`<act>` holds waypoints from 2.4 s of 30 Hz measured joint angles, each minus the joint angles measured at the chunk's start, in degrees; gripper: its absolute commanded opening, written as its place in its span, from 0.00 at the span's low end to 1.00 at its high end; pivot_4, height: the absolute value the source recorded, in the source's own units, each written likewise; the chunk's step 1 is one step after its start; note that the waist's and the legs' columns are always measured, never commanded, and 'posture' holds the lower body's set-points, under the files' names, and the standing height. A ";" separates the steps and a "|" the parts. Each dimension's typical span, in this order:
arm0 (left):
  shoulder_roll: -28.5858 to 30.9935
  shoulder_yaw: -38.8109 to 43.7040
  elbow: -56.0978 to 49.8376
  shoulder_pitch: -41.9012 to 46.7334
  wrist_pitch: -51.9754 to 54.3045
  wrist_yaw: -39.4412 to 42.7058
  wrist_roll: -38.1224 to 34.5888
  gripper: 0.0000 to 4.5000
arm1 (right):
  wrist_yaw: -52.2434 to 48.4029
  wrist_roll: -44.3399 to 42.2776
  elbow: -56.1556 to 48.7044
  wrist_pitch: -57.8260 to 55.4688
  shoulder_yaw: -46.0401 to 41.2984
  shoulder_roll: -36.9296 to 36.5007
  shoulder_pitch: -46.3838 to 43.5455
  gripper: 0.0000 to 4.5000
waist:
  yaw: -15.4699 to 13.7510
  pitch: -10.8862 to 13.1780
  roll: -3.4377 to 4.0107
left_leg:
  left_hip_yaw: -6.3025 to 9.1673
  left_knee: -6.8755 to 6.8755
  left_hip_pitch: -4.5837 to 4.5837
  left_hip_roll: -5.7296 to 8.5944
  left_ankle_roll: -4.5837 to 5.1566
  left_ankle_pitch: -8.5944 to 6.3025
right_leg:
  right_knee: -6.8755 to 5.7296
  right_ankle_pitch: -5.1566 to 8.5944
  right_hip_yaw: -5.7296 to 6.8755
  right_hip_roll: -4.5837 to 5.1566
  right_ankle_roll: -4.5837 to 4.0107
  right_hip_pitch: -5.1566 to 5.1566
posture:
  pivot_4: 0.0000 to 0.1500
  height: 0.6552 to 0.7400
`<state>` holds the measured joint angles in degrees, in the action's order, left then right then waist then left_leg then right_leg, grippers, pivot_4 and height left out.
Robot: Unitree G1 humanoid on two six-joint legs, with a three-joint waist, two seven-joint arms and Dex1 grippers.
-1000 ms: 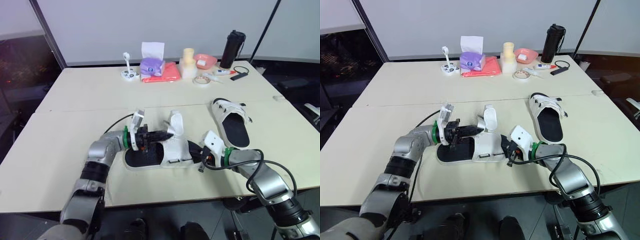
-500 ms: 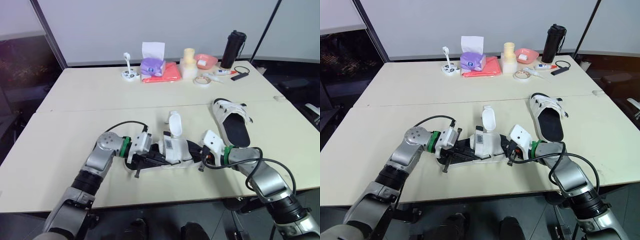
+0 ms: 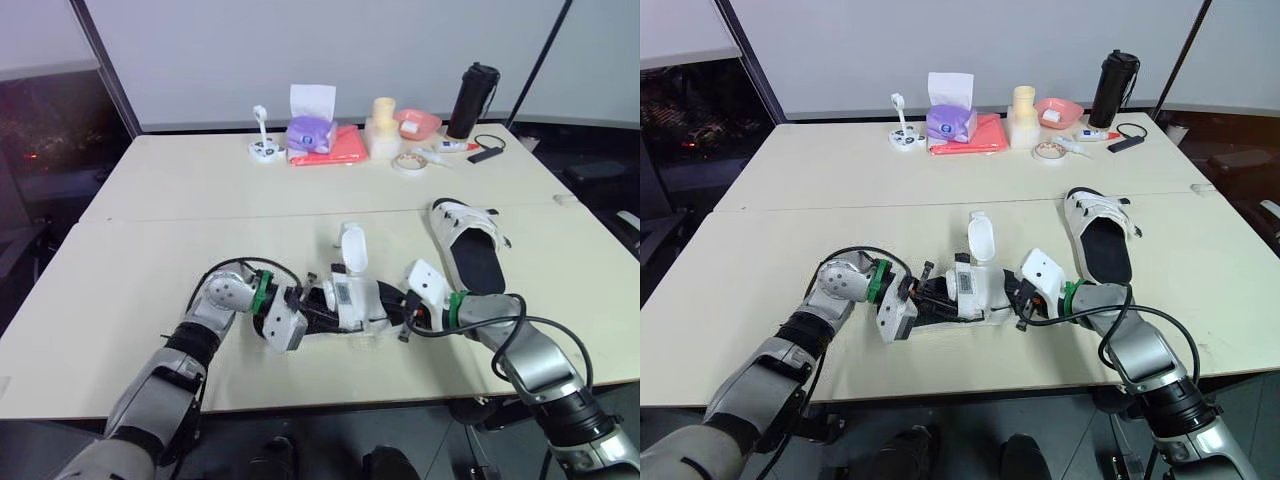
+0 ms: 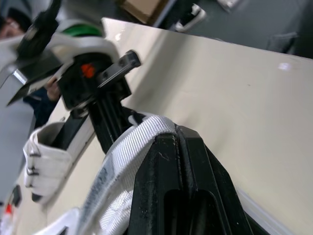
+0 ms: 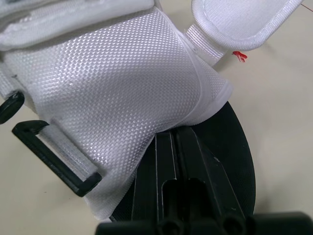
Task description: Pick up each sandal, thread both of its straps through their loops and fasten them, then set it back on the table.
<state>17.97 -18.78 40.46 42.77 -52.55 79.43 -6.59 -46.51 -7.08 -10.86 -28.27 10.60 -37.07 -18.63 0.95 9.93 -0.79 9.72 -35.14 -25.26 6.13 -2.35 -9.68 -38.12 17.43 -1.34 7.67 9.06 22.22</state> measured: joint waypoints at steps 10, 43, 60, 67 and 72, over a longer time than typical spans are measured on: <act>0.40 2.27 -5.28 -2.00 16.23 -1.24 -4.76 0.92 | 0.07 0.00 0.04 0.12 0.08 0.16 -0.12 0.00 | 0.11 0.00 0.00 | 0.00 0.02 0.00 -0.01 0.00 0.00 | -0.02 0.01 0.01 -0.02 0.01 0.01 | 1.00 1.00; 6.34 20.07 -7.81 1.10 83.24 -13.49 -22.32 0.99 | -0.20 0.12 0.96 0.55 0.34 0.55 -0.85 0.00 | 0.18 0.01 0.00 | -0.04 0.07 0.02 -0.04 -0.02 0.00 | -0.01 0.01 0.01 -0.04 -0.01 0.05 | 1.00 1.00; -3.71 21.90 17.07 9.26 64.63 -19.73 -13.01 0.99 | -0.02 0.29 1.09 0.47 0.76 0.66 -1.32 0.00 | 0.27 0.02 -0.03 | -0.13 0.07 -0.01 -0.01 -0.02 -0.01 | -0.01 0.01 0.03 -0.05 0.00 0.08 | 1.00 1.00; -3.40 20.52 18.52 9.54 64.60 -13.29 -10.04 0.99 | 0.20 0.22 0.84 -0.03 0.75 0.66 -1.31 0.00 | 0.27 0.02 -0.03 | -0.14 0.07 -0.01 0.00 -0.02 0.00 | -0.01 0.00 0.05 -0.06 0.00 0.07 | 1.00 1.00; -2.37 19.64 18.52 9.53 64.33 -9.66 -8.00 0.99 | 0.67 0.19 0.46 -0.15 0.72 0.65 -0.99 0.00 | 0.23 0.02 -0.03 | -0.13 0.07 -0.01 0.00 -0.02 0.00 | -0.01 0.00 0.06 -0.06 0.00 0.07 | 1.00 1.00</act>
<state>15.60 0.86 58.98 52.30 11.79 69.77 -14.59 -45.84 -6.89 -10.40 -28.43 11.32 -36.42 -19.61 1.17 9.96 -0.82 9.58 -35.07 -25.27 6.13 -2.36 -9.68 -38.13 17.44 -1.28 7.61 9.06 22.29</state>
